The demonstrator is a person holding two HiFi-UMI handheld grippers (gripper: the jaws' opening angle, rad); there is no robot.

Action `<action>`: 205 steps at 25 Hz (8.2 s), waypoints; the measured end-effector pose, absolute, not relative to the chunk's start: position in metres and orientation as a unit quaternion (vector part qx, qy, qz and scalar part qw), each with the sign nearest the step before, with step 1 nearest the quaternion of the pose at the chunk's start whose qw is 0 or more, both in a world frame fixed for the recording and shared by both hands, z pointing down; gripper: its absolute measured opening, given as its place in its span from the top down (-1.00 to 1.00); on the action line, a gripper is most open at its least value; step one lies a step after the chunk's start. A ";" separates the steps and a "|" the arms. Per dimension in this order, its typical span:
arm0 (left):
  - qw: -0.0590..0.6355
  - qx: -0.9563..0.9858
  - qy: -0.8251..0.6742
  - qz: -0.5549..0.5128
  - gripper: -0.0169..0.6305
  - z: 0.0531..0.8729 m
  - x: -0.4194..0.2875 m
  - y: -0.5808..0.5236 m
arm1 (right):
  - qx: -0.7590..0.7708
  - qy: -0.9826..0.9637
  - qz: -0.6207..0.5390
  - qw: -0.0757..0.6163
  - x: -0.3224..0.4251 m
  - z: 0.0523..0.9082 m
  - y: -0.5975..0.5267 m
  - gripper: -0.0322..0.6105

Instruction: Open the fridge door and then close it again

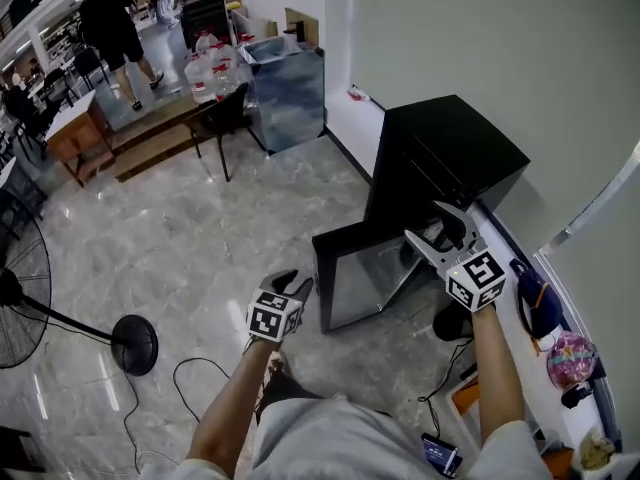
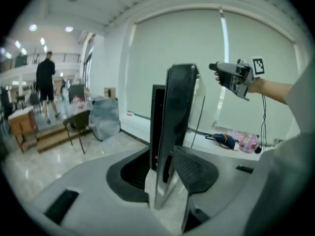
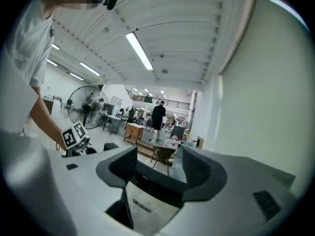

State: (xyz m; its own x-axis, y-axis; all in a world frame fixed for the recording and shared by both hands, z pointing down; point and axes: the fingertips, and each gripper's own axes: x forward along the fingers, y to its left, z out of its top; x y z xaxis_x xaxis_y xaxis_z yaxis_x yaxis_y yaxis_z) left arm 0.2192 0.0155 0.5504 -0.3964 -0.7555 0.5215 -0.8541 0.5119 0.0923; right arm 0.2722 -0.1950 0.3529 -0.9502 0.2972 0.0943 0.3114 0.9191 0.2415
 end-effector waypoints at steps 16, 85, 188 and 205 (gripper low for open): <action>0.029 0.462 -0.885 0.049 0.54 0.346 0.235 0.089 | 0.014 -0.995 -0.101 0.020 0.397 0.339 -0.196 0.17; 0.307 0.548 -0.778 0.002 0.66 0.612 0.222 -0.021 | -0.282 -0.811 -0.446 0.251 0.224 0.449 -0.179 0.12; 0.343 0.807 -0.460 0.137 0.64 0.620 -0.115 -0.351 | 0.270 -0.824 -0.251 0.431 0.043 0.455 -0.382 0.11; 0.292 0.833 -0.440 0.166 0.63 0.596 -0.132 -0.337 | 0.352 -0.841 -0.206 0.356 0.050 0.438 -0.374 0.10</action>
State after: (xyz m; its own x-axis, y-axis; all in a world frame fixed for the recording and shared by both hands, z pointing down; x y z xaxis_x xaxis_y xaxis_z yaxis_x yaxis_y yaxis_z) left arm -0.1317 -0.3372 0.5957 0.5585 -0.6357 0.5329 -0.8293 -0.4435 0.3400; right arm 0.0499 -0.3742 0.4381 -0.4989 -0.7390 0.4527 -0.4455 0.6668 0.5974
